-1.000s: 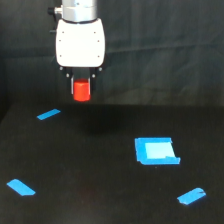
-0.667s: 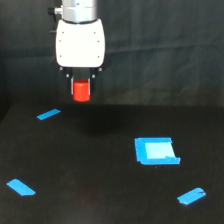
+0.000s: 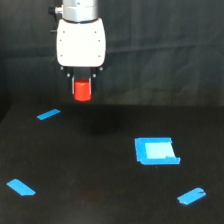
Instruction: Pick up the red object from the table
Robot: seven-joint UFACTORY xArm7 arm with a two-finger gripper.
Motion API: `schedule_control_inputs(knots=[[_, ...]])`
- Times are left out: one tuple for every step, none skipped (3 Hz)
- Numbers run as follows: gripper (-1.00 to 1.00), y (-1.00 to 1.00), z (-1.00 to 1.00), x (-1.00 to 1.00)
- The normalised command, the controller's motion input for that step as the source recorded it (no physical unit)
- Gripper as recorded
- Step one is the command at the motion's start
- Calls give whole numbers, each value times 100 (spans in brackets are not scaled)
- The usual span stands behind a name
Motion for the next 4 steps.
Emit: schedule_control_inputs(knots=[[-98, 0, 4, -7], [-95, -3, 16, -3], [-100, -4, 3, 0], [-100, -8, -4, -3]])
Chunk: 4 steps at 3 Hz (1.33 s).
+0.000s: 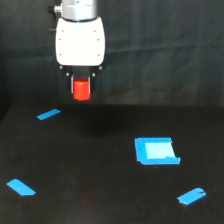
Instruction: Pick up the red object from the table
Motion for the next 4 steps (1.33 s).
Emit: schedule_control_inputs(knots=[[-100, -4, 2, 3], [-95, -6, 9, 2], [-100, -10, 7, 0], [-99, -1, 4, 3]])
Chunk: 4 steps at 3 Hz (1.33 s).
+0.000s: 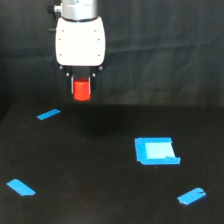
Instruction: Pick up the red object from the table
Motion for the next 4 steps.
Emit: schedule_control_inputs(knots=[[-99, 1, -2, 1], [-100, 9, -5, 7], [-99, 3, 2, -2], [-99, -3, 7, 14]])
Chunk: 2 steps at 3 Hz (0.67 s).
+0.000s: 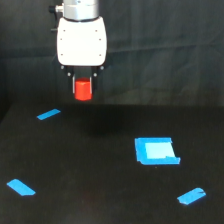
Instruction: Pick up the red object from the table
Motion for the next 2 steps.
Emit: schedule_control_inputs(knots=[[-100, -6, 1, -2], [-96, 2, -10, -6]])
